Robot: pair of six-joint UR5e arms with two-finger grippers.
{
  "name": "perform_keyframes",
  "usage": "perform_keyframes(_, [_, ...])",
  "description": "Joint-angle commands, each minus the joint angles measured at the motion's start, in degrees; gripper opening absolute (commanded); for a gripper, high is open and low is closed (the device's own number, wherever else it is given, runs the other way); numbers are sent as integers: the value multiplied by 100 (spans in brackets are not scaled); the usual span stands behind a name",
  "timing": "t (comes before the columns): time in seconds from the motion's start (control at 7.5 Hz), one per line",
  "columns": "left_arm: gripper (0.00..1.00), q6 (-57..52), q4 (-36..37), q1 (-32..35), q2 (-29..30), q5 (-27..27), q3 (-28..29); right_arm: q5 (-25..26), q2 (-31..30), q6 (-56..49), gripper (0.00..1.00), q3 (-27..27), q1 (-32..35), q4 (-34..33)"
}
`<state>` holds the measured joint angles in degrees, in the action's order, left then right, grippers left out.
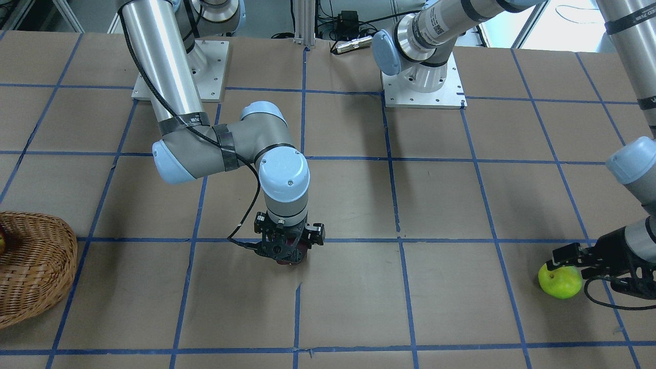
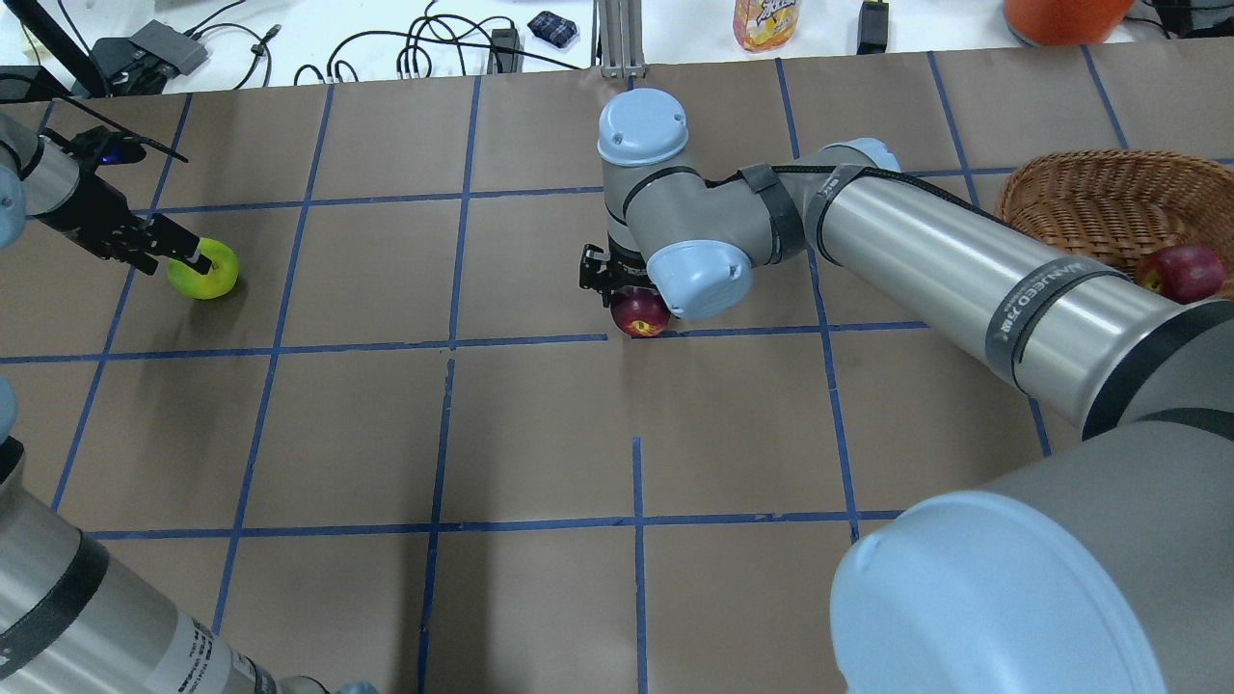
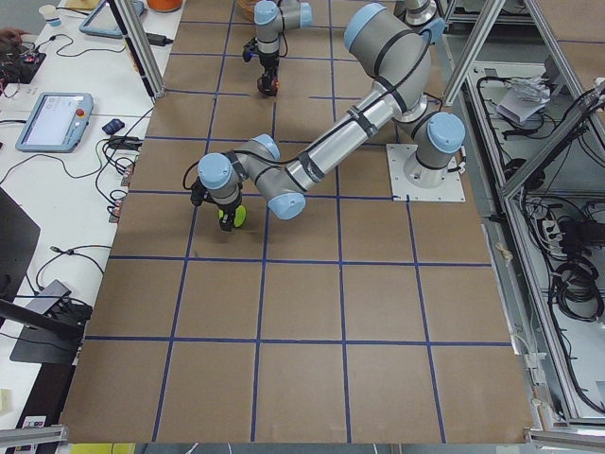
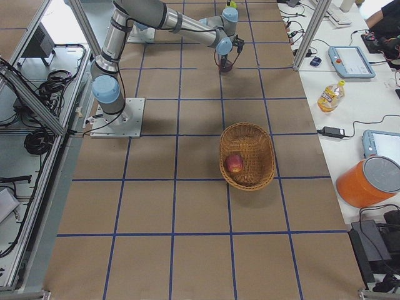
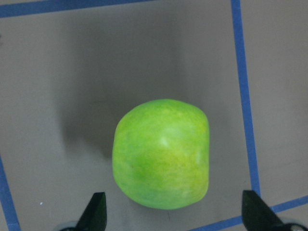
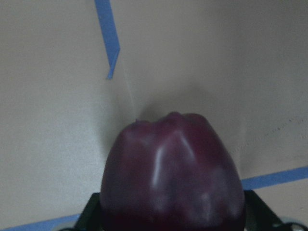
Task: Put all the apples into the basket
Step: 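Grasp the dark apple with right while left grasps the green apple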
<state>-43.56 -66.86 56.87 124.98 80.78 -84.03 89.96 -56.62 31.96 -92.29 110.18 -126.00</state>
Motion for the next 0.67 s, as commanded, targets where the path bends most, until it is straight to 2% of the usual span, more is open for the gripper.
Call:
perform_keyframes(0.0, [100,-4,33,0,26,-1,-34,22,2,-76,78,-9,-5,-100])
perform_keyframes(0.13, [79,-21,33,0,44,8,-17,22,-32,-172,60,61,-14,-56])
perform_keyframes(0.27, [67,-21,24,0,44,8,27,22,-181,-181,54,114,-109,23])
perform_keyframes(0.4, [41,-4,24,17,35,16,53,22,-426,-364,54,132,-284,197])
perform_keyframes(0.53, [22,48,33,52,-26,34,80,22,-646,-888,54,115,-773,565])
